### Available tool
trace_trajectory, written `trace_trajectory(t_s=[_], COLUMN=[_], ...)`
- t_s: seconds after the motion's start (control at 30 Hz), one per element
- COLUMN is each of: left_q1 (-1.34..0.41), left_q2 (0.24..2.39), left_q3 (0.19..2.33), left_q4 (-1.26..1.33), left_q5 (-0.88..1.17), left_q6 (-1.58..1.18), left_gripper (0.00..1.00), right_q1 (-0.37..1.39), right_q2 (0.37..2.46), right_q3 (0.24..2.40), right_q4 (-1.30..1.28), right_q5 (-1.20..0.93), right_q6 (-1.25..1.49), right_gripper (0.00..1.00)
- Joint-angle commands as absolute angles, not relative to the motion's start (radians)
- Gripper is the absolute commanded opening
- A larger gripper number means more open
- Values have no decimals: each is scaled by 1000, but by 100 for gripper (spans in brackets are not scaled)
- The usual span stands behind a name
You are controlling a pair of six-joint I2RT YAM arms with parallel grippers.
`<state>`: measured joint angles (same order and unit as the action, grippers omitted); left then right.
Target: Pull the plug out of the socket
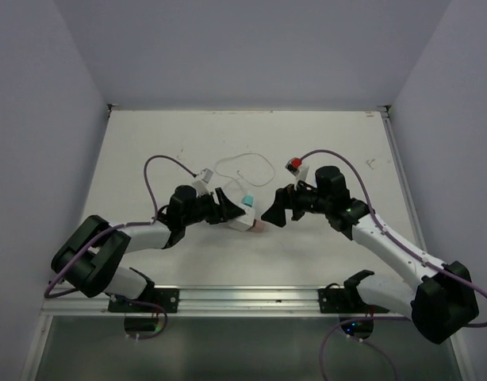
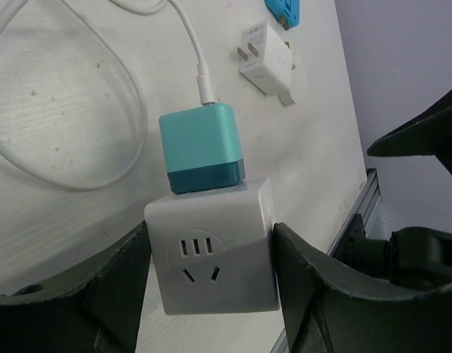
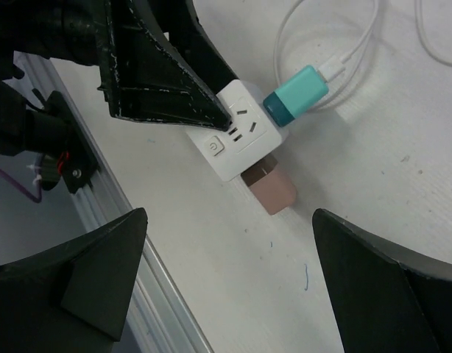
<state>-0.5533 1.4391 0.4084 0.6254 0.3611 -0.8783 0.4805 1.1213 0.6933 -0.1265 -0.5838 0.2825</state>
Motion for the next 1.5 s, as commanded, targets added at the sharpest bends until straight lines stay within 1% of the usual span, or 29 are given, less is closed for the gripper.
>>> trace_trajectory(t_s=[0.0, 0.17, 0.3, 0.4, 0.53, 0.87, 0.97, 1.1, 1.33, 1.43, 1.47], left_q1=[-516, -453, -396, -371, -345, -334, -334, -334, -333, -333, -331], left_q2=[1365, 1313, 1284, 1279, 1273, 1238, 1230, 1223, 1201, 1197, 1195], left_q3=[469, 525, 532, 534, 540, 546, 542, 532, 526, 529, 529], left_q4=[611, 442, 397, 408, 419, 417, 417, 419, 411, 408, 407], left_q5=[520, 598, 664, 725, 761, 773, 770, 770, 769, 769, 767], left_q6=[-772, -712, -736, -771, -810, -834, -836, -839, -842, -839, -839], left_gripper=[0, 0, 0, 0, 0, 0, 0, 0, 0, 0, 0], right_q1=[508, 603, 682, 722, 762, 861, 877, 882, 890, 890, 893], right_q2=[1075, 1055, 1029, 1029, 1060, 1201, 1241, 1281, 1357, 1379, 1384], right_q3=[678, 666, 670, 672, 678, 739, 761, 782, 838, 847, 845], right_q4=[-60, -54, -58, -45, -29, -6, -6, 37, 41, 40, 41], right_q5=[-480, -388, -307, -298, -299, -203, -177, -158, -179, -186, -186], right_q6=[190, 146, 101, 78, 46, -32, -49, -72, -106, -112, -113], right_gripper=[99, 99, 99, 97, 91, 89, 88, 82, 75, 70, 65])
